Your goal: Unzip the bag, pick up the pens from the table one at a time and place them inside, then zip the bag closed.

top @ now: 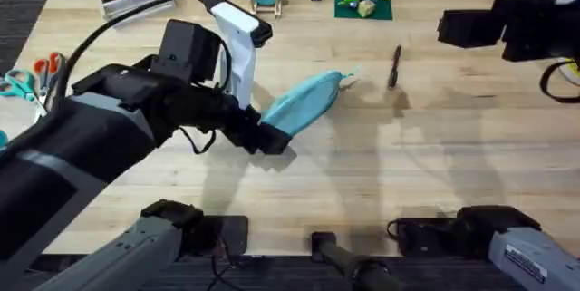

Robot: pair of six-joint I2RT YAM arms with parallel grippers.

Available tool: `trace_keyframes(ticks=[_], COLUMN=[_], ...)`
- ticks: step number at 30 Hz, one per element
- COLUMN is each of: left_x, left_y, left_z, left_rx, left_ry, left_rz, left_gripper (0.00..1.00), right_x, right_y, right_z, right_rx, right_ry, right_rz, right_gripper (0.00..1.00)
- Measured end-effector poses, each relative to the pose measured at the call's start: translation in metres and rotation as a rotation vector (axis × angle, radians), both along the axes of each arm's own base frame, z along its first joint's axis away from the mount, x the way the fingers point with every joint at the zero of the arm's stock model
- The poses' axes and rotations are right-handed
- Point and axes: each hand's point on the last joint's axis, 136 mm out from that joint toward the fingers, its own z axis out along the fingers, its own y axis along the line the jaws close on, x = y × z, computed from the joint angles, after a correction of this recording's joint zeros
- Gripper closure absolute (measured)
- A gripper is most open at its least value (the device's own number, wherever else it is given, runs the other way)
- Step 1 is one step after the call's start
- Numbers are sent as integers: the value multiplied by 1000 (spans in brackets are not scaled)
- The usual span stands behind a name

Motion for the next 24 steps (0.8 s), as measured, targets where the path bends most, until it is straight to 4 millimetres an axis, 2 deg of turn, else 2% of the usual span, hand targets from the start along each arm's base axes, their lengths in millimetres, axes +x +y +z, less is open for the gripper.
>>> trace_keyframes(ticks=[3, 5, 7, 10, 11, 20, 24], left_x=[3, 5, 7, 8, 9, 9, 9], left_y=[-1, -1, -2, -3, -3, -3, -3], left_z=[2, 2, 4, 4, 5, 5, 5], left_rx=[-4, -7, -10, -13, -13, -13, -13], left_ry=[-15, -24, -35, -43, -46, -46, -46], left_rz=[0, -1, -2, -6, -7, -8, -8], left_gripper=[133, 239, 448, 837, 925, 960, 960], right_x=[0, 0, 0, 0, 0, -3, -1], right_y=[0, 0, 0, 0, 0, 0, 7], right_z=[0, 0, 0, 0, 0, -3, 0], right_rx=[0, 0, 0, 0, 0, 1, 32], right_ry=[0, 0, 0, 0, 0, 17, 3], right_rz=[0, 0, 0, 0, 0, 0, 29], right_gripper=[5, 5, 5, 5, 5, 5, 6])
